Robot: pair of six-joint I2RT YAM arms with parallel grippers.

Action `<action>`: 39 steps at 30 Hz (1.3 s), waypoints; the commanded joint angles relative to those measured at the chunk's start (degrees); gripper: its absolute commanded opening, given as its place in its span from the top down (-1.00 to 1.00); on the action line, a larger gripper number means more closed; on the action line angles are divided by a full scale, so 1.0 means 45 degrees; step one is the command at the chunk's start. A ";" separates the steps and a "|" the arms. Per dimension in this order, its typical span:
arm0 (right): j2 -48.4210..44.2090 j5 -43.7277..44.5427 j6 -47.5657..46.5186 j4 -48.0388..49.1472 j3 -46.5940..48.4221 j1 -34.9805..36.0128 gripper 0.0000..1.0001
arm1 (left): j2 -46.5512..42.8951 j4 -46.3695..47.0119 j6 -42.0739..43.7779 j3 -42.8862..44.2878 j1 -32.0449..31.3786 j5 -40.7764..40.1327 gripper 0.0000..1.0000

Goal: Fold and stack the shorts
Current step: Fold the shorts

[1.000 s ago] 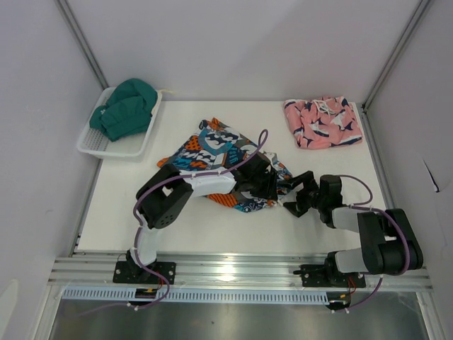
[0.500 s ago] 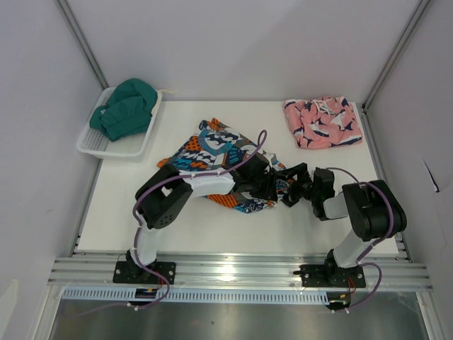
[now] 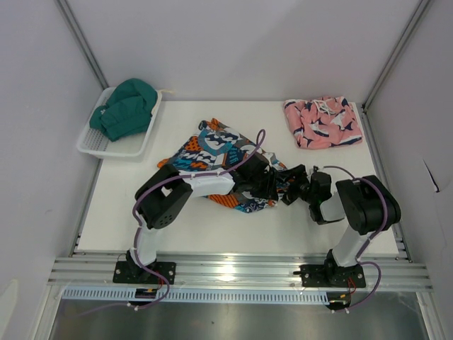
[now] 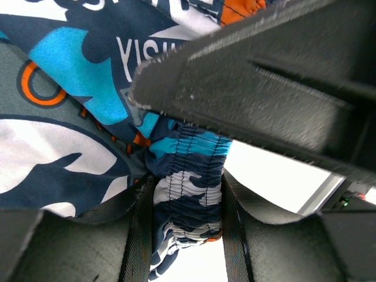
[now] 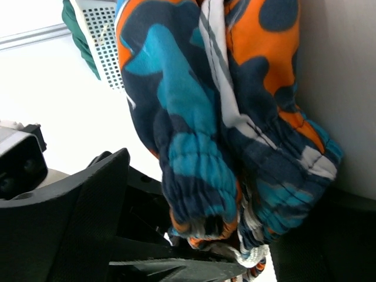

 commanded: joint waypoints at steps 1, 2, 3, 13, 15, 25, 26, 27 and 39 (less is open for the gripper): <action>0.0554 0.1684 -0.0272 -0.1024 -0.0880 0.0386 -0.66 | -0.0974 0.0692 -0.0822 -0.0152 0.0054 -0.0070 0.09; 0.0593 0.1801 -0.0172 -0.0829 -0.0940 0.0406 -0.64 | -0.1071 0.0887 -0.0958 -0.0268 0.0054 -0.0129 0.10; 0.0632 0.1938 -0.0094 -0.0749 -0.0960 0.0426 -0.58 | -0.1130 0.0947 -0.1192 -0.0366 0.0035 -0.0362 0.10; 0.1394 0.1725 0.0239 0.0092 -0.0746 0.0387 0.70 | -0.2107 0.1495 -0.1410 -0.1227 -0.0278 -0.1730 -0.03; 0.1375 0.1647 -0.0034 -0.0142 -0.0531 0.0309 0.98 | -0.2301 0.1436 -0.1292 -0.1265 -0.0375 -0.1731 -0.11; -0.0225 -0.0170 -0.4190 -0.5721 0.1459 -0.0746 1.00 | -0.4759 0.0207 -0.0551 -0.2318 0.1045 -0.0892 -0.52; -0.0459 -0.0170 -0.4659 -0.6483 0.1655 -0.0727 1.00 | -0.4957 0.0147 -0.0298 -0.2398 0.1321 -0.0891 -0.52; -0.0925 -0.0170 -0.5514 -0.7728 0.1947 -0.0746 1.00 | -0.5152 0.0089 -0.0180 -0.2534 0.1826 -0.0911 -0.53; -0.2512 -0.0544 -1.1437 -1.6876 0.5248 -0.1097 1.00 | -0.6853 0.1182 0.0641 -0.5484 0.4679 -0.2493 -0.61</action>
